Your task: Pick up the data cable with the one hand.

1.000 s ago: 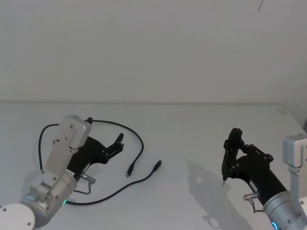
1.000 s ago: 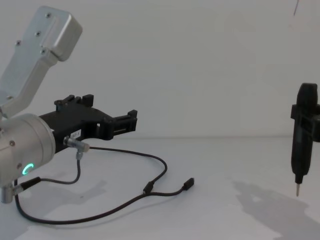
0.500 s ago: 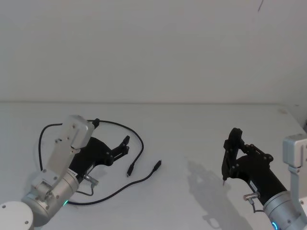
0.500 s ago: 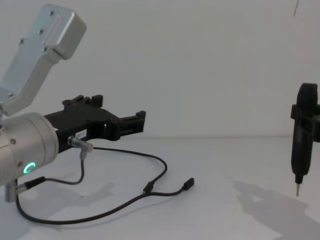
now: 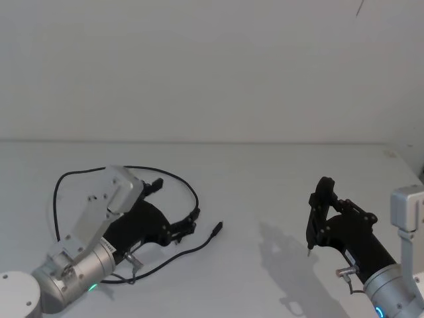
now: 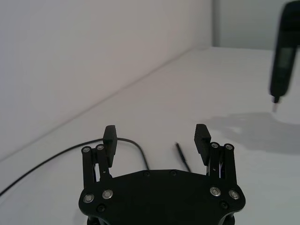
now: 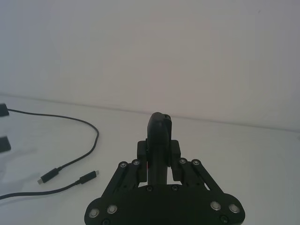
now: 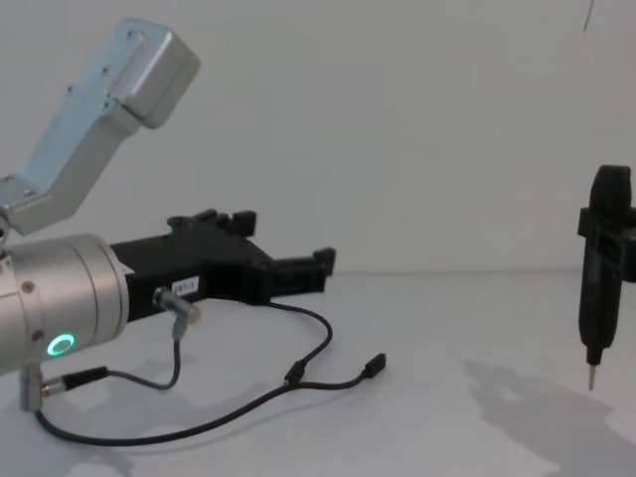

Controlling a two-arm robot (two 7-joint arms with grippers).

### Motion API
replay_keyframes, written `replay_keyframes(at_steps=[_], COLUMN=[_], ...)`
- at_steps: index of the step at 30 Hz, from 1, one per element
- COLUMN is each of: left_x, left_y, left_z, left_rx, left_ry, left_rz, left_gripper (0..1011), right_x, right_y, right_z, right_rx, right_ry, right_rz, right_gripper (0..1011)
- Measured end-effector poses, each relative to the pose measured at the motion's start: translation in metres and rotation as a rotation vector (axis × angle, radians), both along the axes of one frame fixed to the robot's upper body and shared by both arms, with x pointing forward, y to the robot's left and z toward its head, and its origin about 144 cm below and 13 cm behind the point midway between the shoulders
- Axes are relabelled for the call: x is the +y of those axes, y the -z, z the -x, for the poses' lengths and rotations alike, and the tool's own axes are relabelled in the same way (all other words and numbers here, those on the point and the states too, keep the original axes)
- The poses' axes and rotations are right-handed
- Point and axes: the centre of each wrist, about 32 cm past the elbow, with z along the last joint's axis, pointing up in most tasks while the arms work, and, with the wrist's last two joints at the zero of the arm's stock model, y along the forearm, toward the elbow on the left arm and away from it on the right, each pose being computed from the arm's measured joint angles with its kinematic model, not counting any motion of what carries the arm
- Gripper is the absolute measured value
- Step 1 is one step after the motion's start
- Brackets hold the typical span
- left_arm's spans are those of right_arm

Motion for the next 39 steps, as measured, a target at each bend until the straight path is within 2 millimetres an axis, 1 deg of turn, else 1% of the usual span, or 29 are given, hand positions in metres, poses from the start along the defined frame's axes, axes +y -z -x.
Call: replay_keyframes(at_steps=[10, 20, 29, 39], left_x=[0.008, 0.020, 0.024, 0.024], left_y=[0.000, 0.001, 0.003, 0.005], left_z=[-0.009, -0.025, -0.034, -0.039], left_rx=[0.084, 0.209, 0.254, 0.279], left_ry=[0.143, 0.268, 0.291, 0.297], left_rz=[-0.054, -0.131, -0.153, -0.168], left_gripper=[1001, 1001, 1001, 1001], right_x=[0.000, 0.000, 0.000, 0.000], right_y=[0.000, 0.000, 0.000, 0.000], right_z=[0.000, 0.000, 0.000, 0.000], right_rx=[0.000, 0.000, 0.000, 0.000], right_ry=[0.000, 0.000, 0.000, 0.000], right_rz=[0.000, 0.000, 0.000, 0.000], right_gripper=[279, 279, 279, 279])
